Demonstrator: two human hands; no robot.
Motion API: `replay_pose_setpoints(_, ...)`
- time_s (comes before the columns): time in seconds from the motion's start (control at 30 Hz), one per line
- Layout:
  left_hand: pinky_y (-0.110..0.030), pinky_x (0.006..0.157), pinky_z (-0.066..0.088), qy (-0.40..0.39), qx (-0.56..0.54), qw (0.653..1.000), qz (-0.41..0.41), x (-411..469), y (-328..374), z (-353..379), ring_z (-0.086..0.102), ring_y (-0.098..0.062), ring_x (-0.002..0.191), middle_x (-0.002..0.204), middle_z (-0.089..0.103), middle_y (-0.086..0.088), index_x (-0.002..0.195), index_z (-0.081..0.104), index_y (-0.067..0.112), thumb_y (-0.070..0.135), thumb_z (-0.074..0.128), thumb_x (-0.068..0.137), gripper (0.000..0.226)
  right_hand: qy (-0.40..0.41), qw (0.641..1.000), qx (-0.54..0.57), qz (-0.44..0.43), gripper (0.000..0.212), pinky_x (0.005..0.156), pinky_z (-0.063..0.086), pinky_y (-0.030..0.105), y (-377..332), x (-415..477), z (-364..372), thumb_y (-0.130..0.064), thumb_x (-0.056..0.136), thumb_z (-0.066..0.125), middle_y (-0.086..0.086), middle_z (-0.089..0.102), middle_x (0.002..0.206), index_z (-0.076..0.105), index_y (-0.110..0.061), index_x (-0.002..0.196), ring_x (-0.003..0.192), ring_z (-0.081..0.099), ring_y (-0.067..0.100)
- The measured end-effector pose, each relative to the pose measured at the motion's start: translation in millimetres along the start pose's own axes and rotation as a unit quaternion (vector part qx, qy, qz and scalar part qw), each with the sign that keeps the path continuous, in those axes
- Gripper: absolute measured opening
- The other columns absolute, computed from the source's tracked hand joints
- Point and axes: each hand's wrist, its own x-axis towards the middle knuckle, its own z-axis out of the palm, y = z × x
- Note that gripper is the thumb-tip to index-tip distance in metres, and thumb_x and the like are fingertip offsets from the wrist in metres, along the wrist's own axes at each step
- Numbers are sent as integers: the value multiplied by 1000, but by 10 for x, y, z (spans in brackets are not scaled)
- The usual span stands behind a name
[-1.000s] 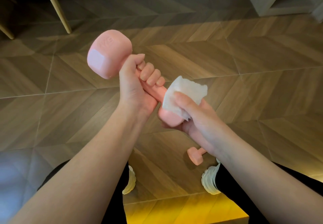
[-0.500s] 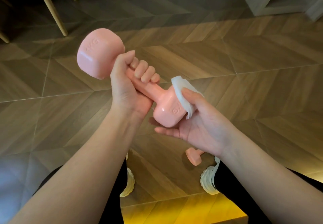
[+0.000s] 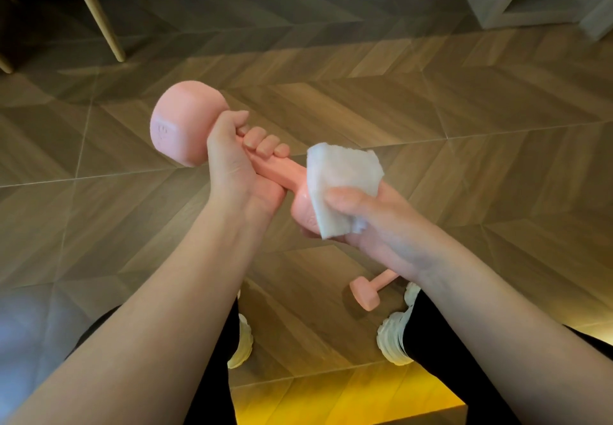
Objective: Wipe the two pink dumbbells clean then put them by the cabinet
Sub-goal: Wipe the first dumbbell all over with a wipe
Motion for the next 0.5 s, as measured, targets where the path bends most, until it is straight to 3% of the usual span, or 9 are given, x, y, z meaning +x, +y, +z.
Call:
replay_pose_setpoints(0.1, -23, 41, 29, 12, -1, 1000, -6, 3, -10, -25, 23, -11, 39, 47, 23, 8, 60, 31, 21, 14, 48, 89, 35, 25, 1000, -15, -3, 61, 74, 58, 28, 72, 13, 47, -14, 77, 71, -1, 70, 100, 48, -16, 134, 93, 70, 12)
replay_pose_setpoints(0.23, -22, 40, 29, 9, 12, 1000, -8, 1, -27, -18, 23, -11, 38, 46, 24, 8, 59, 30, 21, 14, 49, 89, 36, 100, 995, -12, -27, 32, 78, 59, 41, 160, 65, 109, -33, 81, 69, 0, 74, 93, 64, -21, 110, 88, 70, 16)
replay_pose_setpoints(0.3, -22, 40, 29, 3, 7, 1000, -15, 2, -28, -1, 23, -11, 38, 46, 24, 8, 60, 31, 22, 14, 48, 89, 35, 107, 994, 17, -17, 30, 80, 58, 48, 125, 66, 83, -38, 84, 63, 4, 74, 93, 64, -21, 109, 88, 69, 20)
replay_pose_setpoints(0.4, -22, 40, 29, -3, -3, 1000, -19, 0, -25, 6, 23, -10, 37, 45, 24, 9, 60, 32, 22, 14, 48, 90, 35, 59, 997, 53, 4, 40, 85, 58, 52, 45, 28, -7, -33, 86, 60, 6, 73, 103, 57, -17, 123, 97, 68, 23)
replay_pose_setpoints(0.5, -23, 41, 30, -6, -8, 1000, -20, -5, -21, -4, 23, -10, 38, 46, 24, 9, 59, 32, 21, 14, 48, 90, 36, 17, 1000, -4, 4, 56, 81, 58, 39, 28, -9, -24, -24, 84, 63, 4, 68, 101, 47, -7, 135, 93, 67, 17)
